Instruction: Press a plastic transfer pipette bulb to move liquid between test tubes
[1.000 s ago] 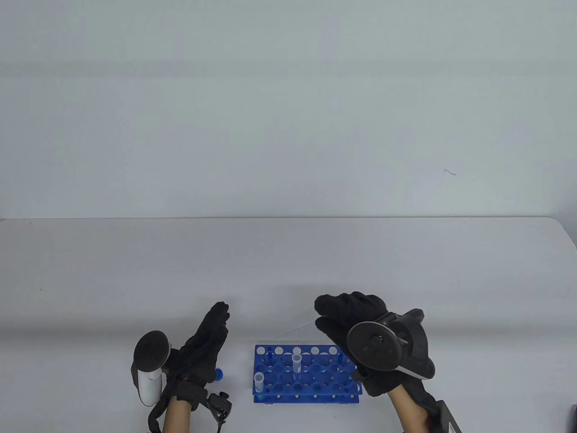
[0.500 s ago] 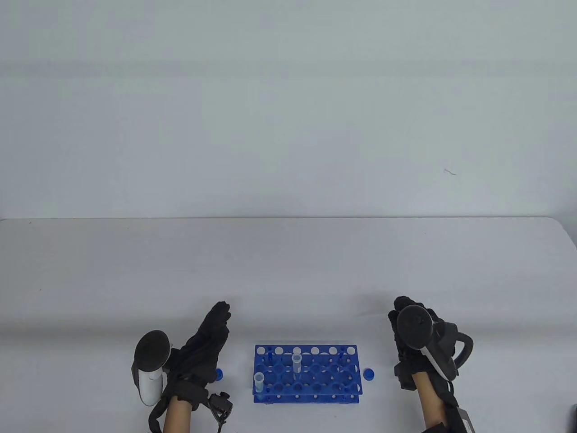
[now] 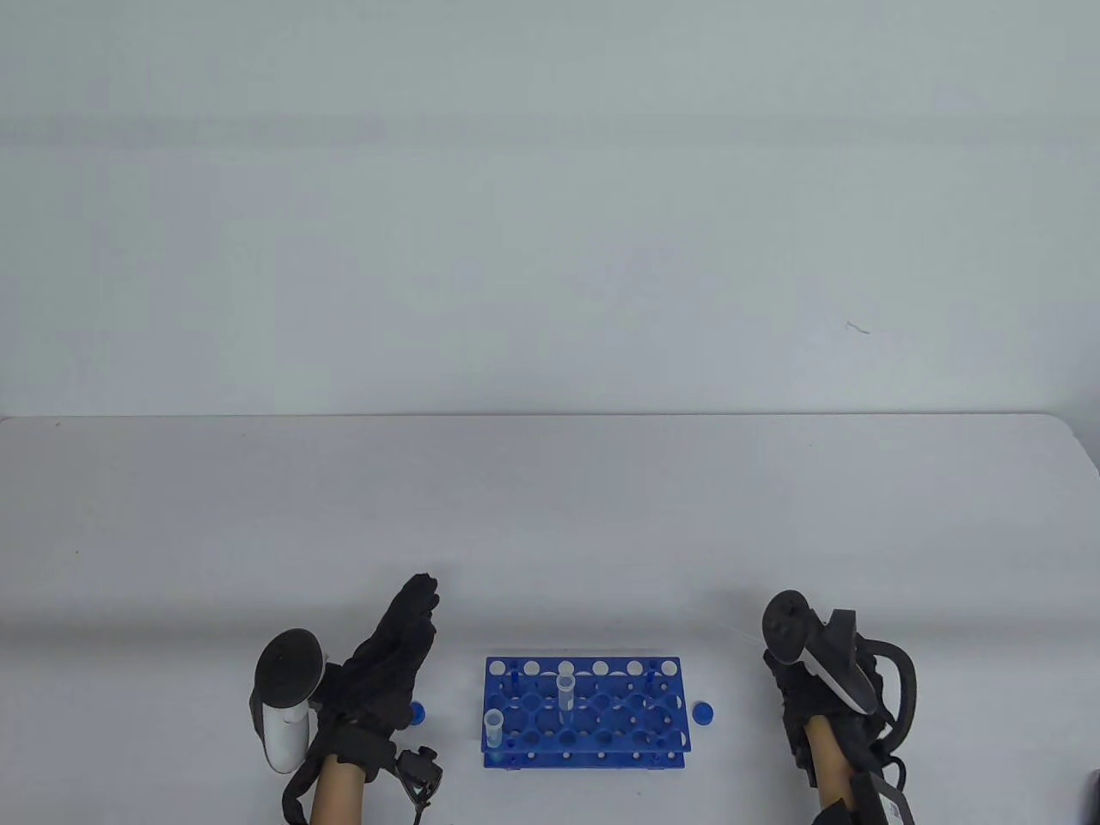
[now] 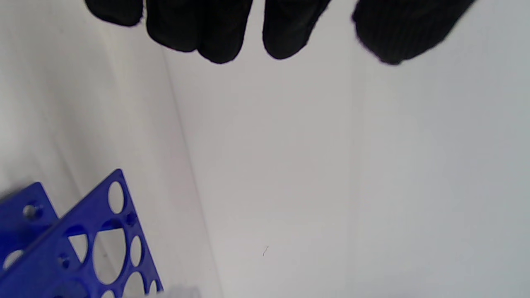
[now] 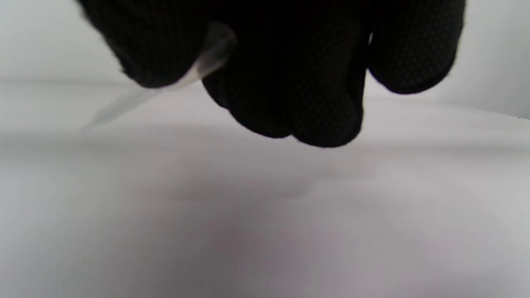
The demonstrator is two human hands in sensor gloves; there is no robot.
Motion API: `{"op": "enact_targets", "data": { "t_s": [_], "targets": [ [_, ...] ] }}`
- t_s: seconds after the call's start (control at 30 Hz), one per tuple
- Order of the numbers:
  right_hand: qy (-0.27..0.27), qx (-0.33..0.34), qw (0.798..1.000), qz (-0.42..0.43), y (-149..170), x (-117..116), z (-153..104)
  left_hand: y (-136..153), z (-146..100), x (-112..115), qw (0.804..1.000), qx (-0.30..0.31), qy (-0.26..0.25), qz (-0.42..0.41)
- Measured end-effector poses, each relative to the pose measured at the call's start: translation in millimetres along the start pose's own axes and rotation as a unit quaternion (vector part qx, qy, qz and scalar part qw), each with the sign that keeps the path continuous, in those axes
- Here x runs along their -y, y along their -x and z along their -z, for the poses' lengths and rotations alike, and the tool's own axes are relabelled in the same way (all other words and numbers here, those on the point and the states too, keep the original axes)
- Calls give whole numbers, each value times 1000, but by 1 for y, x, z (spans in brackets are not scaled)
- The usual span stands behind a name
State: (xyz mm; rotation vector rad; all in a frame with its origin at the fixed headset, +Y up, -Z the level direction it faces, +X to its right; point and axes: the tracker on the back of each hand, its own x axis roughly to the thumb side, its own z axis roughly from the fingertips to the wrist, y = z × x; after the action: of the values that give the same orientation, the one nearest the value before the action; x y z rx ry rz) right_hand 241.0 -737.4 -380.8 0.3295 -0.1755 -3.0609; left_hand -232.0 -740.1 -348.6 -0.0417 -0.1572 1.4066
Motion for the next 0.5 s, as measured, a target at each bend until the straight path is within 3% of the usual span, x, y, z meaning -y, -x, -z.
{"op": "enact_targets", "data": {
  "t_s": [0.1,0.27,0.5],
  "targets": [
    [-55,8,997,-49,-5,-7,3,0,0,0,1000,-2,-1,1],
    [-94,16,991,-90,-12,-15,4,0,0,0,1000,-2,-1,4],
    [-88,18,983,-158,-20,-19,3,0,-1,0,1000,-3,-1,6]
  ]
}}
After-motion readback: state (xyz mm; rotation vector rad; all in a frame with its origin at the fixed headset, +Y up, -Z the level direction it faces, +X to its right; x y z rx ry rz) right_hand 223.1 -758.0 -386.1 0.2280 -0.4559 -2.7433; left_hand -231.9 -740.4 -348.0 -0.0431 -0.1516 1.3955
